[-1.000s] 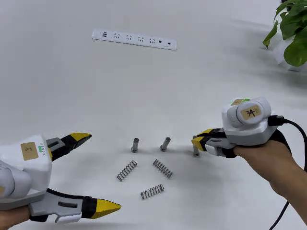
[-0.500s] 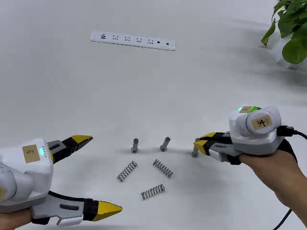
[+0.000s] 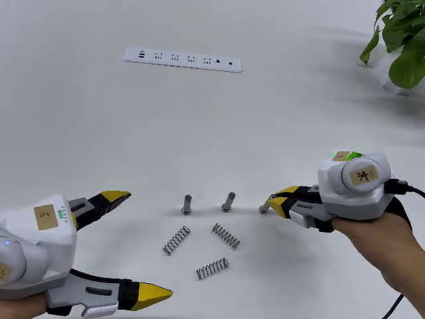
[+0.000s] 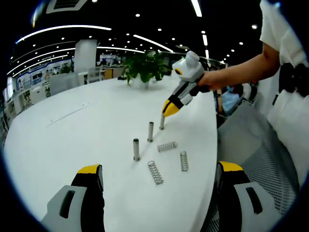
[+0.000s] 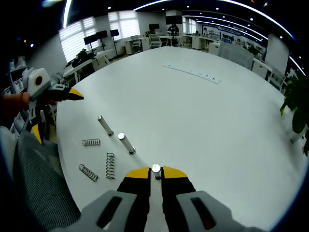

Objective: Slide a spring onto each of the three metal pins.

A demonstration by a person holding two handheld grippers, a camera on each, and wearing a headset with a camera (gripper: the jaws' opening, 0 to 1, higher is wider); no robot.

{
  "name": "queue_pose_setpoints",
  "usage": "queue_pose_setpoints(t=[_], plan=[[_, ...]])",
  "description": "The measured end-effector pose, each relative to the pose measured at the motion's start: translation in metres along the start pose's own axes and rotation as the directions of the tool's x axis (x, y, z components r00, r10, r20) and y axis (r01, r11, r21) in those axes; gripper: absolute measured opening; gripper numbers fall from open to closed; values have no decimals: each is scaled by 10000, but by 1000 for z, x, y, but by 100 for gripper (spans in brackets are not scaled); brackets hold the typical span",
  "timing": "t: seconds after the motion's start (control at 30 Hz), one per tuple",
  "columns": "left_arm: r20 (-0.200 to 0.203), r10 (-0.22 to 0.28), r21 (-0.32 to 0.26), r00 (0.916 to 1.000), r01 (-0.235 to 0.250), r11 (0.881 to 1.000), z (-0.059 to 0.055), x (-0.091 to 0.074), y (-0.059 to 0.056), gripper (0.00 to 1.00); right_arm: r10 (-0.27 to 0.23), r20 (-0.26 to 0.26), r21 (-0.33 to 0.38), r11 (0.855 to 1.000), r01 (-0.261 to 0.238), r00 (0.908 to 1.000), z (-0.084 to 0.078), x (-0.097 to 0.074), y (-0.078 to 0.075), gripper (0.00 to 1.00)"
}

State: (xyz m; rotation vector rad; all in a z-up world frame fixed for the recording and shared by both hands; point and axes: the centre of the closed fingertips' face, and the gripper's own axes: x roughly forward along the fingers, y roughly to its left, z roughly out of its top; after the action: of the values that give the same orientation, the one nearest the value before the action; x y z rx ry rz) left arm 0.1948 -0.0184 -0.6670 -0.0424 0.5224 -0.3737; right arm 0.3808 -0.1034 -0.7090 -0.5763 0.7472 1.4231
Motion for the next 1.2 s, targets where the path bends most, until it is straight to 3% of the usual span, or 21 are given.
queue_pose_setpoints(t=[1.2], plan=[[-5, -47, -11, 10000, 47, 10000, 1, 1, -3, 100, 80, -66, -106, 9999, -81, 9999, -3, 0, 2, 11]])
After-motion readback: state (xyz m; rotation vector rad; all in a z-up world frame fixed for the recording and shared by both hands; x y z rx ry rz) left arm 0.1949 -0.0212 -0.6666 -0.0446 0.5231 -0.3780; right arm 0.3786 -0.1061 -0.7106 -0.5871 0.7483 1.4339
